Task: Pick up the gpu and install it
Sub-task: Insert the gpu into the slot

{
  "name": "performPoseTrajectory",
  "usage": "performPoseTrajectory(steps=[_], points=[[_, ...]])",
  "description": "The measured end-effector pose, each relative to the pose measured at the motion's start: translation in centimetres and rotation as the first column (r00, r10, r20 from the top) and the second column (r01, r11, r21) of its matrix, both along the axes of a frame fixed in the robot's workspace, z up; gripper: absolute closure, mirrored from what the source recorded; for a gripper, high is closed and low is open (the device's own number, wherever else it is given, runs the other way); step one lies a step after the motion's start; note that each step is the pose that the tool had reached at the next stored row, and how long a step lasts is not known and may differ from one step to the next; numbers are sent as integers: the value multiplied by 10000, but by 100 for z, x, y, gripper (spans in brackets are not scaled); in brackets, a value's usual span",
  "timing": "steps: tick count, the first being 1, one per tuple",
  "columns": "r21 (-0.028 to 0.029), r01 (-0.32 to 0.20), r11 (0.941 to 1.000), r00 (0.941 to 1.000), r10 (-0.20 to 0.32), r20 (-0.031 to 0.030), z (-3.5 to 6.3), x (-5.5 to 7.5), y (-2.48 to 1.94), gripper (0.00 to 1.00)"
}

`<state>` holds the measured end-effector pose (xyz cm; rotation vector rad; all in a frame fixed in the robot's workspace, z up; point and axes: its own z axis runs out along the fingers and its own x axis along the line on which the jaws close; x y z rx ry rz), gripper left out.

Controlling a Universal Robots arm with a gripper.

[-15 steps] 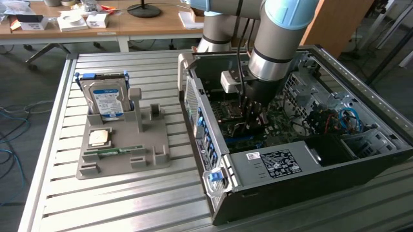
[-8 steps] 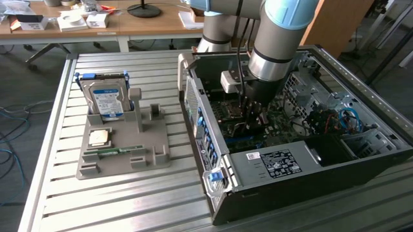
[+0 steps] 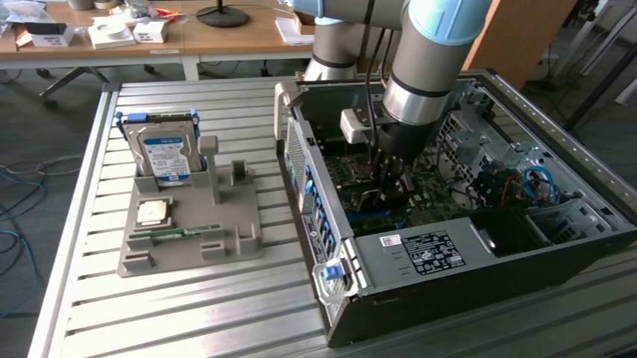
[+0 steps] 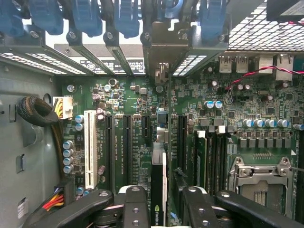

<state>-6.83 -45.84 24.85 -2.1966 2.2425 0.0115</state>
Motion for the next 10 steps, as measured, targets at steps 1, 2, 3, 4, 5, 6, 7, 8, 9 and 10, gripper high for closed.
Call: performPoseTrajectory(steps=[1,2,3,4,5,6,7,8,9,10], points=[[1,0,10000,10000,0,0,11,0,0,66],[-1,0,10000,10000,0,-1,30,0,0,66],[-1,0,10000,10000,0,-1,56,0,0,66],[0,0,10000,10000,0,0,86,0,0,66],[0,0,10000,10000,0,0,117,0,0,66],[-1,0,10000,10000,0,-1,147,0,0,66],[0,0,10000,10000,0,0,176,0,0,66],[0,0,10000,10000,0,-1,206,0,0,66],[-1,0,10000,10000,0,-1,236,0,0,66],[0,0,10000,10000,0,-1,266,0,0,66]])
